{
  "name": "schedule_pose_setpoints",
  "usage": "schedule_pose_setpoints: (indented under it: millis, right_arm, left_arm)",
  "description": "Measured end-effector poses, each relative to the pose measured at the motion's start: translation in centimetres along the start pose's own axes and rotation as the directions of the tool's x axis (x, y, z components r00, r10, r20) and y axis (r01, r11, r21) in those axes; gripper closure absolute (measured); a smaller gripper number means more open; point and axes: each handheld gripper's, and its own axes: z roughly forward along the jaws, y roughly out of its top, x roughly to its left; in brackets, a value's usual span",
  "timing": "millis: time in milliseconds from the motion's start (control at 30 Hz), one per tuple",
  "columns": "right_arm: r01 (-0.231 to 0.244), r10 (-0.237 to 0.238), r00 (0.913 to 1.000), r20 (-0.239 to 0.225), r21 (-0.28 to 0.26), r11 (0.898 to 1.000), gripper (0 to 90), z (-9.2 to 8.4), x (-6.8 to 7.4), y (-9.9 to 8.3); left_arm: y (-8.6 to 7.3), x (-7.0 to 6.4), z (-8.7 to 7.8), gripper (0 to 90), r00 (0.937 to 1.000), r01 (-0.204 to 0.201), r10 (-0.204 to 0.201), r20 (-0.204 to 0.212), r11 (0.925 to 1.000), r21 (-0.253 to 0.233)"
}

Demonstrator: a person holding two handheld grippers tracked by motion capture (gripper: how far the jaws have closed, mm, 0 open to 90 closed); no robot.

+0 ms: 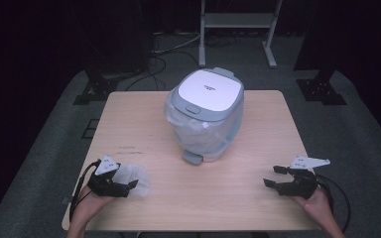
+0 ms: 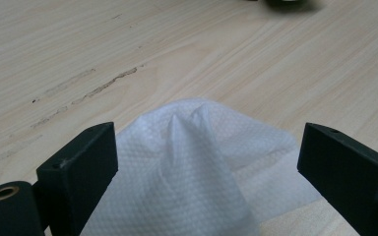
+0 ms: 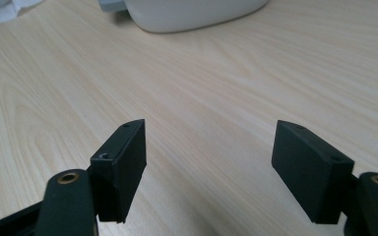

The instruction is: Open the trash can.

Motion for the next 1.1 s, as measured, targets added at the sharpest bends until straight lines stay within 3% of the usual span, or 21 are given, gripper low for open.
schedule_pose_setpoints:
  millis: [300, 667, 1100]
  right_arm:
    - [0.012, -0.013, 0.9996, -0.026, -0.031, 0.999, 28.1, -1.0, 0.2, 2.2]
    - [0.074, -0.078, 0.9947, -0.067, -0.054, 0.996, 30.1, -3.1, 1.5, 7.5]
    - [0.13, -0.131, 0.9869, -0.094, -0.024, 0.991, 30.0, -3.5, 2.8, 11.9]
  left_arm:
    - [0.1, -0.1, 0.1, 7.4, 1.0, -0.001, 0.001, 0.009, 1.0, 0.001]
    - [0.0, 0.0, 0.1, 7.4, 0.9999, 0.004, -0.004, 0.014, 1.0, -0.005]
    - [0.0, 0.0, -0.1, 7.4, 0.9998, -0.001, 0.002, 0.018, 0.9999, -0.016]
